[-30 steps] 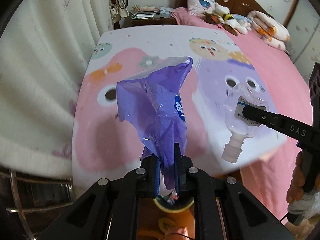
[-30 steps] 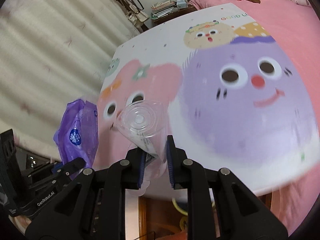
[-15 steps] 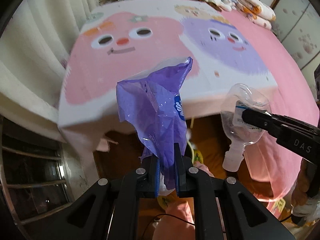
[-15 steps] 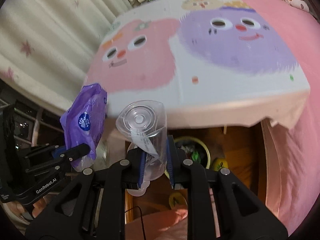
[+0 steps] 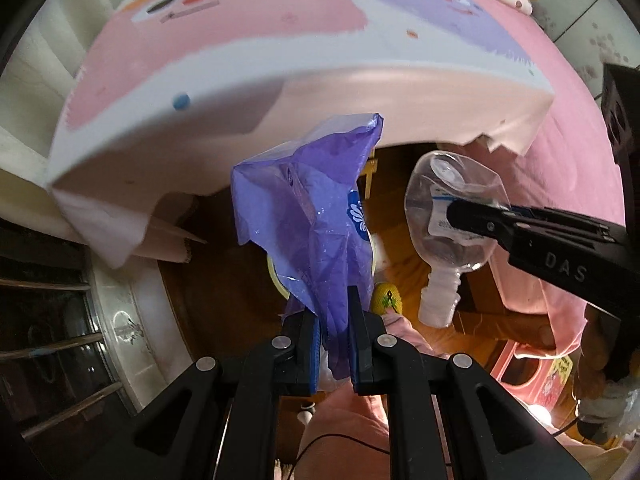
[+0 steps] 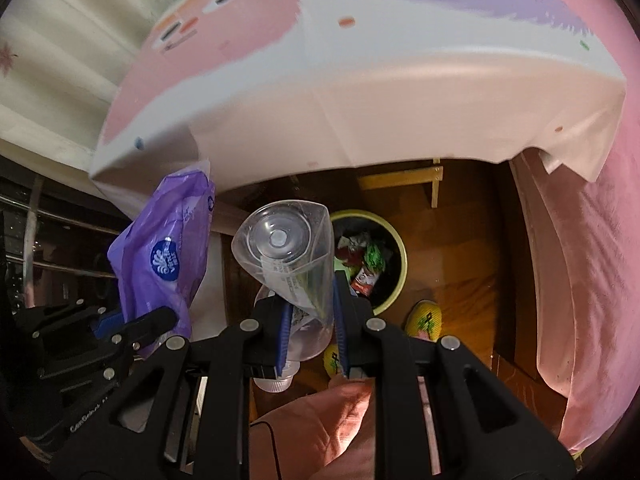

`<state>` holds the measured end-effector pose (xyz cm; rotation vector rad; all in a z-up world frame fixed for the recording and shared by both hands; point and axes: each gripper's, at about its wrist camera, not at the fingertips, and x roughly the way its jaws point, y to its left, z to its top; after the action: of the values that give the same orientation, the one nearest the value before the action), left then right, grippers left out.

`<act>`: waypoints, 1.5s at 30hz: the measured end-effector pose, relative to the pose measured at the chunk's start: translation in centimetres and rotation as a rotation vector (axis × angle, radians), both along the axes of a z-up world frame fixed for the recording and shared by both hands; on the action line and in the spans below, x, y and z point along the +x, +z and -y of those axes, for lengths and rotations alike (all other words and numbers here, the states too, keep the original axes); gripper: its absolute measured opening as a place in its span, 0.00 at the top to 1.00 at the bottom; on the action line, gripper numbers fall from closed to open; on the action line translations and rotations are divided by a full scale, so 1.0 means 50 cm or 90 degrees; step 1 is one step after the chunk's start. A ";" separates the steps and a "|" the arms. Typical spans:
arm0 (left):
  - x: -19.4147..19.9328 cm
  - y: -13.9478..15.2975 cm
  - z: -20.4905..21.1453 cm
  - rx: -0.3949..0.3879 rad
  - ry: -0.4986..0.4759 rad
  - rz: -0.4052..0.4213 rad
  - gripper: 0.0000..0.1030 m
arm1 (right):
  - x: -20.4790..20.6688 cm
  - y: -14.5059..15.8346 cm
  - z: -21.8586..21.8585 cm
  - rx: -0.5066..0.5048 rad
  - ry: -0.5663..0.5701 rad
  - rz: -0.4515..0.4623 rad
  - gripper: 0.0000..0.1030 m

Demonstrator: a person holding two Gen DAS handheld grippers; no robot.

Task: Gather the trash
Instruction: 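Carry both items over the blue bin and open both tools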

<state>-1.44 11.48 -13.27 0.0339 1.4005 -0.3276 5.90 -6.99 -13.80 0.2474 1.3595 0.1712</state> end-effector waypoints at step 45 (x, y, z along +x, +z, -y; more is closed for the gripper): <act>0.087 -0.527 0.009 0.054 0.135 -0.028 0.14 | 0.021 -0.560 0.042 -0.008 -0.023 -0.076 0.44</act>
<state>2.90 11.04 -39.63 -0.0512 1.4465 -0.0933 6.93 -9.08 -41.78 0.2755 1.4737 0.1198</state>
